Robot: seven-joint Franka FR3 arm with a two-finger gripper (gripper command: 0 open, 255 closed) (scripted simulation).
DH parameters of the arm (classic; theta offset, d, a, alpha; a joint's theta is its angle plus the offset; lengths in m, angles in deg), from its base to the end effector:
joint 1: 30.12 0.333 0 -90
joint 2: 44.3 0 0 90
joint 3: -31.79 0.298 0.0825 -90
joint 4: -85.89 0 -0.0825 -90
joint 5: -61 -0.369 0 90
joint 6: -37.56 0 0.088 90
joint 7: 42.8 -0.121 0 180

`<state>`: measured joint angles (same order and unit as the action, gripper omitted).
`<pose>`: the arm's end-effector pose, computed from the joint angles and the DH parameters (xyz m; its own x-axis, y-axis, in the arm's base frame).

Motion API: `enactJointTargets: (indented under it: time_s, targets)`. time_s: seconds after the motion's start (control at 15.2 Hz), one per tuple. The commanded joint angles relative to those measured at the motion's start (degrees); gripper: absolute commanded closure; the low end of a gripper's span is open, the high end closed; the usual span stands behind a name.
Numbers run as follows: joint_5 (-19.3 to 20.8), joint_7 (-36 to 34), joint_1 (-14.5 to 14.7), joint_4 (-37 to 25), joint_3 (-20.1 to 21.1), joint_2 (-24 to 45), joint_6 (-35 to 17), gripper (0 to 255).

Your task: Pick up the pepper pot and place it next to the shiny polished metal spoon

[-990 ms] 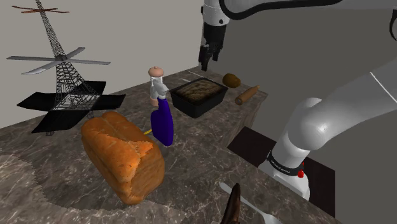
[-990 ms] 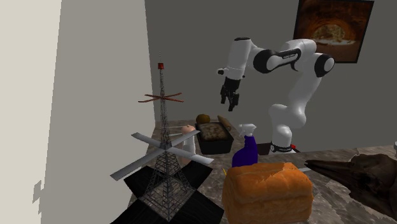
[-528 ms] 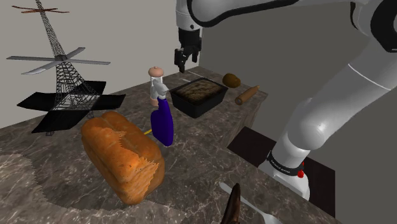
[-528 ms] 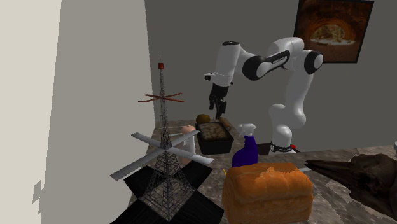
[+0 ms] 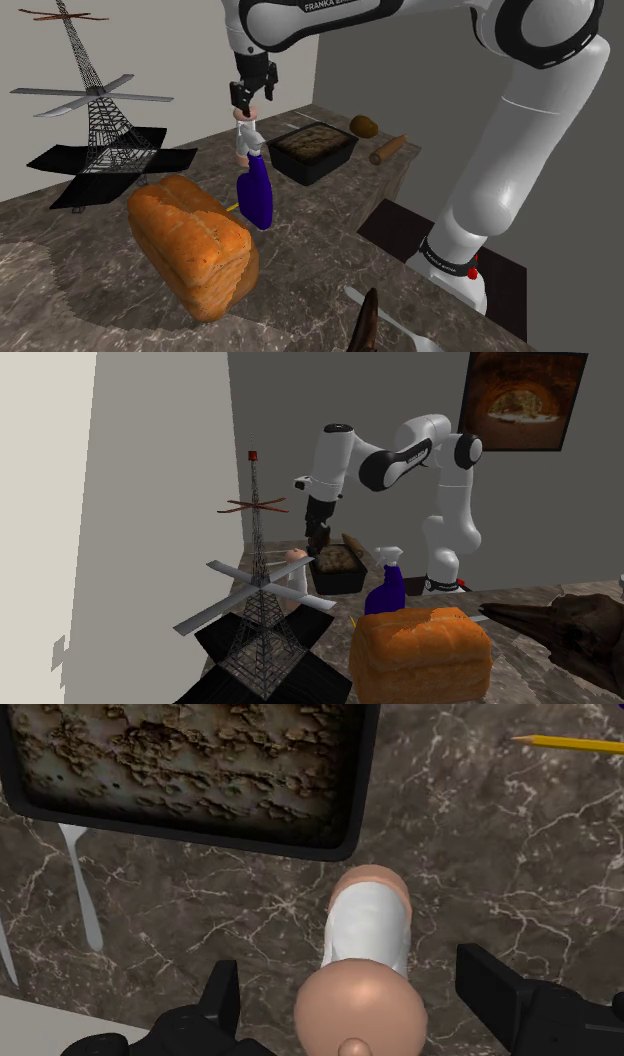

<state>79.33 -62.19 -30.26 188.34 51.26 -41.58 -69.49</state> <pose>0.5453 0.1583 0.4972 0.9878 0.1024 0.1172 0.0683 -0.9619 0.2648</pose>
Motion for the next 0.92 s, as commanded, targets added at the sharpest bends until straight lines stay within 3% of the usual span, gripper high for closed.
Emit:
enactJointTargets:
  time_s: [0.0, 0.53, 0.86]
  targets:
    - [2.5, -2.1, 0.8, -5.1, 0.5, 5.2, 0.6, 0]
    - [3.4, -2.7, 0.2, -1.0, -0.3, 6.4, -4.6, 0]
    - [3.4, -2.7, 0.2, -1.0, -0.3, 6.4, -4.6, 0]
